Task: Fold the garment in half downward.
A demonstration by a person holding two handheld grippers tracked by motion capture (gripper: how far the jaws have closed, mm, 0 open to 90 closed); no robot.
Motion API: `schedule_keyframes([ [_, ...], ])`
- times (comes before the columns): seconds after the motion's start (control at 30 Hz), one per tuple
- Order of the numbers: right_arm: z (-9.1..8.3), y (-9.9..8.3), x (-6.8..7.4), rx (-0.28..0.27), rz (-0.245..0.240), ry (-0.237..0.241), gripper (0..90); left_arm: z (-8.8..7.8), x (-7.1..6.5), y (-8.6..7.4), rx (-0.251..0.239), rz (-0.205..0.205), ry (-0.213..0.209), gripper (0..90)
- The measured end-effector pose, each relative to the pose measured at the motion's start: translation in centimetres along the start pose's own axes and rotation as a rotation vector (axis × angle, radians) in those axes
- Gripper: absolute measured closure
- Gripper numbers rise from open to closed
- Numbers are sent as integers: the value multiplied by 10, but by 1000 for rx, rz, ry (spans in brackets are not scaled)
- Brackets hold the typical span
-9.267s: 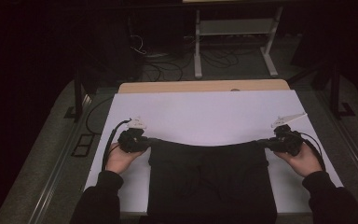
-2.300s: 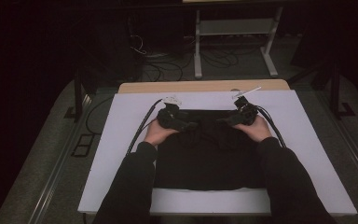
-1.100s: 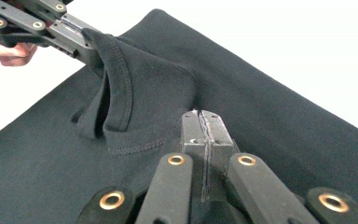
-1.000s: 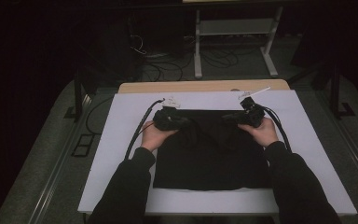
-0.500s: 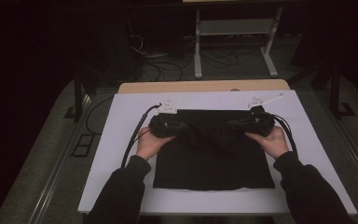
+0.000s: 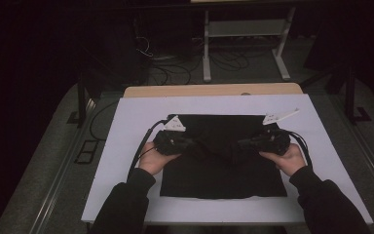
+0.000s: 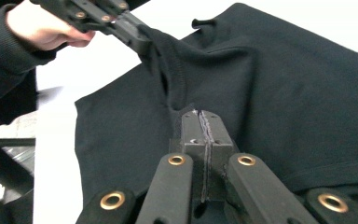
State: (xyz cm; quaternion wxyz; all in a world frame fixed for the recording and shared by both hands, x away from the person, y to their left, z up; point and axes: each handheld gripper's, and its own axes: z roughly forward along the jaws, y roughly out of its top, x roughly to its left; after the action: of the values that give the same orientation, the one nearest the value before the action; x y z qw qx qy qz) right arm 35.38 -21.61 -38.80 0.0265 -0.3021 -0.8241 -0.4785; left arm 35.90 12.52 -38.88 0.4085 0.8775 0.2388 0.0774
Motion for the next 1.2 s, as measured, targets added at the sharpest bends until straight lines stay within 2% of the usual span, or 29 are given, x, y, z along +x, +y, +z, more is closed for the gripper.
schedule_keyframes([
  [0.1, 2, -5, 5, 7, 5, 30, 884, 2, -7, -4, 20, -3, -6, 842],
  [0.27, 2, -13, 12, 10, 13, 66, 884, 3, -19, -9, 63, 26, -5, 838],
  [0.37, 1, -19, 15, 11, 11, 86, 884, 6, -28, -15, 81, 28, -9, 837],
  [0.57, 2, -29, 23, 48, 1, 84, 883, 6, -38, -22, 133, 47, -10, 837],
  [0.67, 2, -34, 26, 57, 10, 94, 883, 4, -42, -23, 140, 56, -14, 837],
  [0.7, 2, -35, 27, 65, 7, 94, 883, 3, -45, -24, 130, 47, -14, 837],
  [0.9, 1, -43, 32, 103, 1, 102, 883, -2, -53, -26, 149, 68, -41, 836],
  [1.03, -2, -46, 34, 116, -13, 118, 883, -3, -57, -32, 185, 74, -62, 834],
  [1.13, -3, -48, 37, 124, -15, 131, 883, -4, -61, -35, 196, 64, -74, 834],
  [1.2, -2, -50, 38, 134, -18, 131, 883, -5, -62, -36, 205, 81, -81, 833],
])
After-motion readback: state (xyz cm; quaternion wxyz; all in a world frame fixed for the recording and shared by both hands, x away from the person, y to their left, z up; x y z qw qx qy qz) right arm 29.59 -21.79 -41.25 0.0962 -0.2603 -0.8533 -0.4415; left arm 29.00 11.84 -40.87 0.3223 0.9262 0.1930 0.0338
